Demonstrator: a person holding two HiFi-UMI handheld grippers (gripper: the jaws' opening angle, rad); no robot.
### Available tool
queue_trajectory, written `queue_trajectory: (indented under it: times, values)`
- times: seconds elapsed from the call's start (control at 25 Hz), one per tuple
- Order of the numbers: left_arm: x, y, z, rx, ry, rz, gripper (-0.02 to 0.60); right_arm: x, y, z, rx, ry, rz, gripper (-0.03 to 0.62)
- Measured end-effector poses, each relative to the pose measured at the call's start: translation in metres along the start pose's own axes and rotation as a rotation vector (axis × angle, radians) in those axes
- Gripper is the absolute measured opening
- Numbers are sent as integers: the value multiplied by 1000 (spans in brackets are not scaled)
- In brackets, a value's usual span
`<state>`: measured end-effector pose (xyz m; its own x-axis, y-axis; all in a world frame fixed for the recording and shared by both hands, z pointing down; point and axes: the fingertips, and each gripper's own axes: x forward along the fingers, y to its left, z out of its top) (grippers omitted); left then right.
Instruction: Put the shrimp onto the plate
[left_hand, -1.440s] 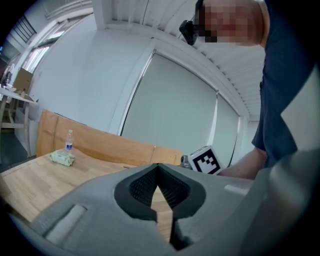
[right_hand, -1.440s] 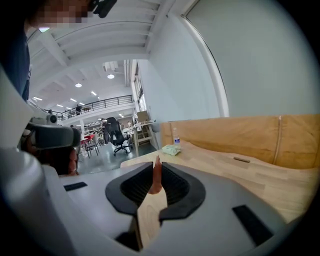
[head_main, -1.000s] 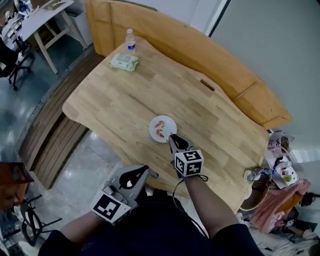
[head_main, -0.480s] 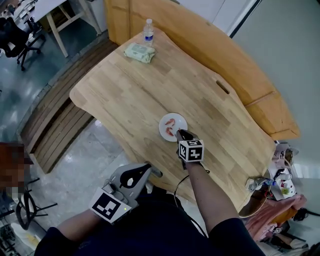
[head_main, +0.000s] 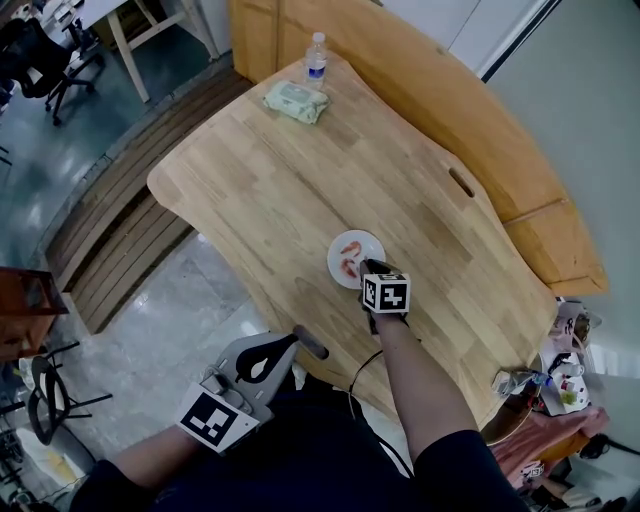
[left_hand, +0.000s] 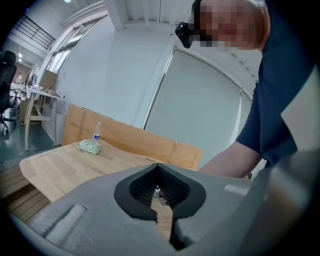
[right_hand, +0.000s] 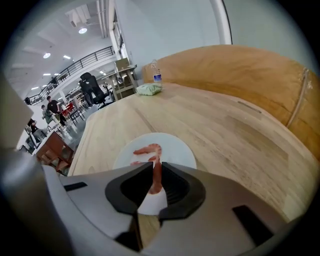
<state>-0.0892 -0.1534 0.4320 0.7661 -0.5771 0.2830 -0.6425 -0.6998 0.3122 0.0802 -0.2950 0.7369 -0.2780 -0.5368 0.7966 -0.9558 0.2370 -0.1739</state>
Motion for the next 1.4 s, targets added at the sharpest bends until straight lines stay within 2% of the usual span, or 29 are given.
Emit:
queue_trajectory:
  times: [0.36, 0.72, 0.8, 0.88, 0.92, 1.12, 1.4]
  values:
    - [0, 3, -4, -11, 5, 20, 5, 17, -4, -5, -22, 56, -10, 61]
    - [-1, 1, -9, -12, 15, 19, 5, 17, -3, -2, 0, 36, -4, 67]
    - [0, -1, -9, -12, 19, 15, 5, 19, -2, -2, 7, 28, 22, 86]
    - [0, -3, -9, -8, 23, 10, 5, 20, -2, -1, 13, 22, 43, 133]
    - [0, -4, -9, -6, 24, 8, 5, 18, -3, 1, 18, 13, 49, 152]
    - [0, -11, -6, 7, 17, -7, 5, -3, -1, 19, 63, -82, 76, 163]
    - [3, -27, 5, 40, -11, -53, 5, -57, 16, 28, 28, -200, 97, 161]
